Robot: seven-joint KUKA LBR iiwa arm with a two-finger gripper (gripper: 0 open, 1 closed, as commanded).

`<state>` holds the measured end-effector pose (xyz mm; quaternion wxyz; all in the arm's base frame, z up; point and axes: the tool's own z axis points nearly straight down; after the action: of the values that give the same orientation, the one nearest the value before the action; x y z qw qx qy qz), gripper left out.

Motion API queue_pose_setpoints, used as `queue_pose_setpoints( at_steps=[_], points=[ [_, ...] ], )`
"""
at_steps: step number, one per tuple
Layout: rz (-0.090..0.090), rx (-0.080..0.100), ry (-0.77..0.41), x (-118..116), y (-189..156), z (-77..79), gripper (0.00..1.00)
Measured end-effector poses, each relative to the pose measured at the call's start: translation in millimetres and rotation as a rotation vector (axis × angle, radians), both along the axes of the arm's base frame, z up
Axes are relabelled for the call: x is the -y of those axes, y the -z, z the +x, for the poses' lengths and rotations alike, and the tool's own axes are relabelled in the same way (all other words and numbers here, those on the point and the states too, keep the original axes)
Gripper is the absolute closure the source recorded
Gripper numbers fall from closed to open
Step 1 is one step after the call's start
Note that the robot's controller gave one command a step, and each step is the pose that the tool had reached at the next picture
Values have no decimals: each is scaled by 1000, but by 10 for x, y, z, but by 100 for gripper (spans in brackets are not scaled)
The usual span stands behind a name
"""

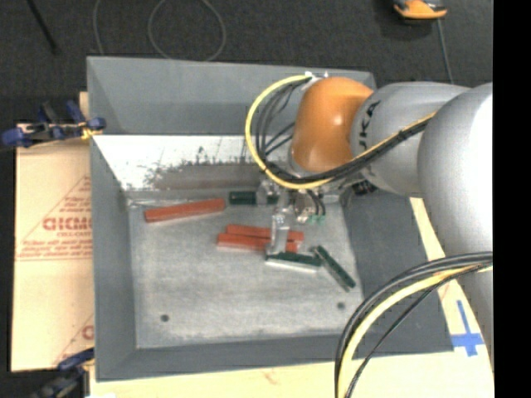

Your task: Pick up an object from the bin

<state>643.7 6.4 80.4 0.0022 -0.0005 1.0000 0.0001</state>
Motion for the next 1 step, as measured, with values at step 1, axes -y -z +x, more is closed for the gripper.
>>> queue_pose_setpoints(
  at_steps=[1],
  points=[
    [2, -4, -123, -723, 101, -376, 0]
  ],
)
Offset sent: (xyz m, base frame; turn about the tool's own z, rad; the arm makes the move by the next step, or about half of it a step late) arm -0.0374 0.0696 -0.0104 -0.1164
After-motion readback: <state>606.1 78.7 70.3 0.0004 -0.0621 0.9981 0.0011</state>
